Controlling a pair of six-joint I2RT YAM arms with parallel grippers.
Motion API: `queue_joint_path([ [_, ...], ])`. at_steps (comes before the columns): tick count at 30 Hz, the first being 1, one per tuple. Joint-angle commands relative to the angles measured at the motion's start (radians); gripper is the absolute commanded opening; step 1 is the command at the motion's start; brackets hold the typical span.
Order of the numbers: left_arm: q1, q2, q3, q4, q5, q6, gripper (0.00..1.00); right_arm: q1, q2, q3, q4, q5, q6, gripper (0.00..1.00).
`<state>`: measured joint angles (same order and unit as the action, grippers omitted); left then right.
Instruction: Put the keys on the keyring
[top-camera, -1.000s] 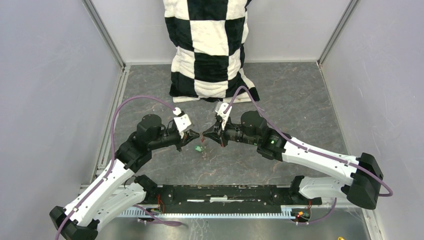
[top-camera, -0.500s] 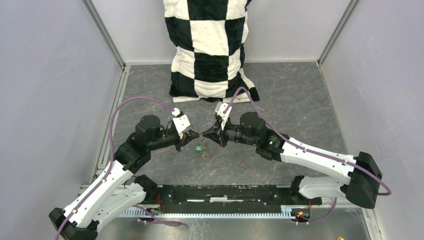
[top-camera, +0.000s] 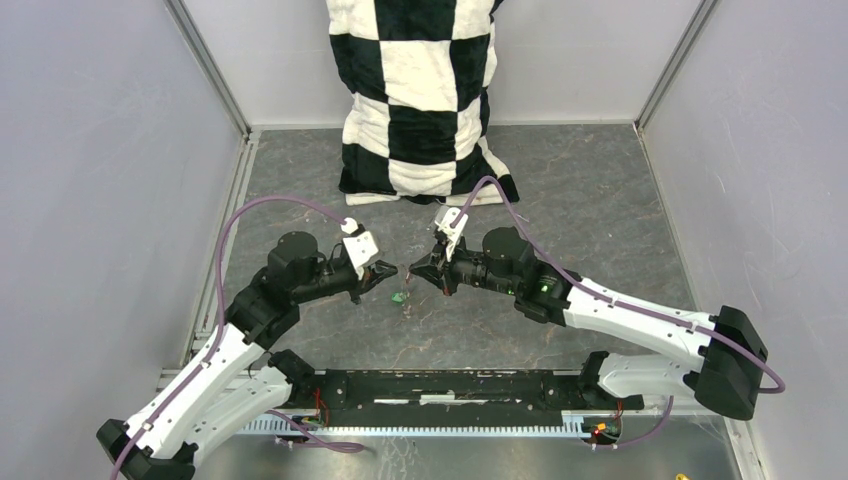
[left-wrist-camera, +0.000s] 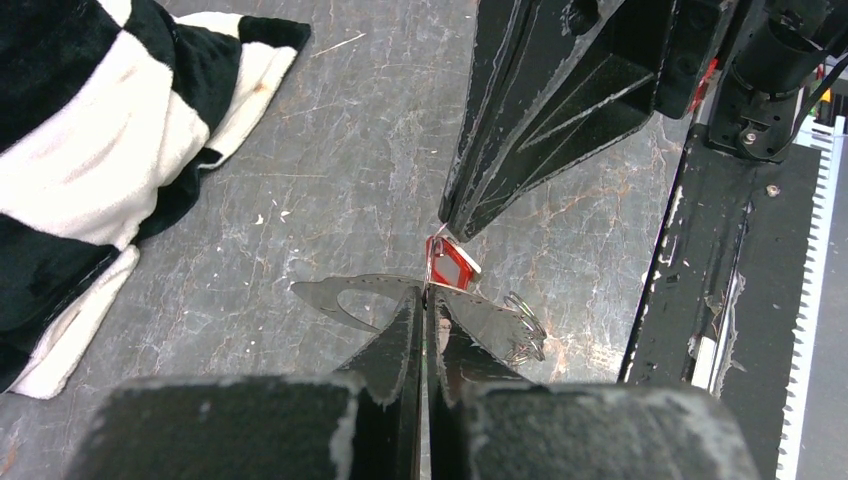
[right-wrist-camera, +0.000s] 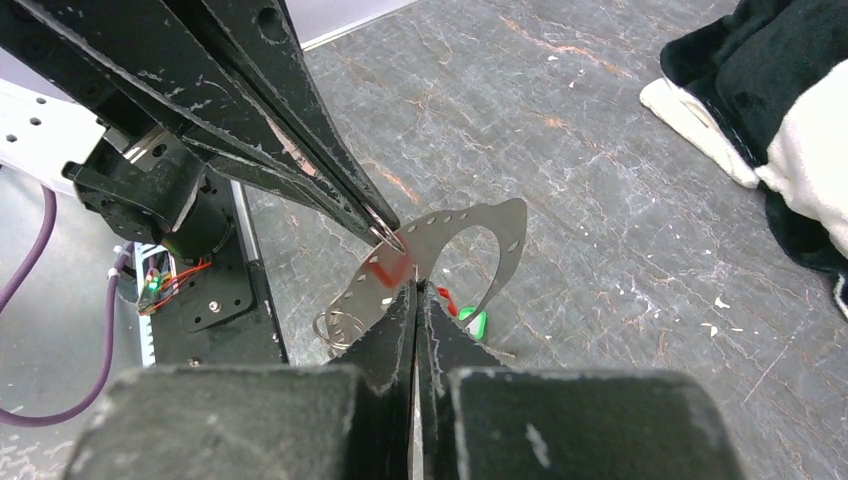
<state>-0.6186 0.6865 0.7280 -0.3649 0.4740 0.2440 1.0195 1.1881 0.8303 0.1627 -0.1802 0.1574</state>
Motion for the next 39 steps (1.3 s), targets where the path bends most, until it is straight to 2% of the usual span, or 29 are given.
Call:
queue_joint_path([
  [1,-0.003,-0.013,-0.006,0.049,0.008,0.032,0.02,0.001,-0.04,-0.004,0.04,-0.018,0.0,0.0],
  [15,-0.003,0.022,-0.008,0.05,-0.012,0.03,0.02,0.004,0.003,0.041,0.061,-0.08,-0.009,0.0],
  [39,-0.003,0.018,-0.02,0.05,-0.008,0.038,0.02,0.005,0.024,0.05,0.099,-0.051,0.003,0.0],
])
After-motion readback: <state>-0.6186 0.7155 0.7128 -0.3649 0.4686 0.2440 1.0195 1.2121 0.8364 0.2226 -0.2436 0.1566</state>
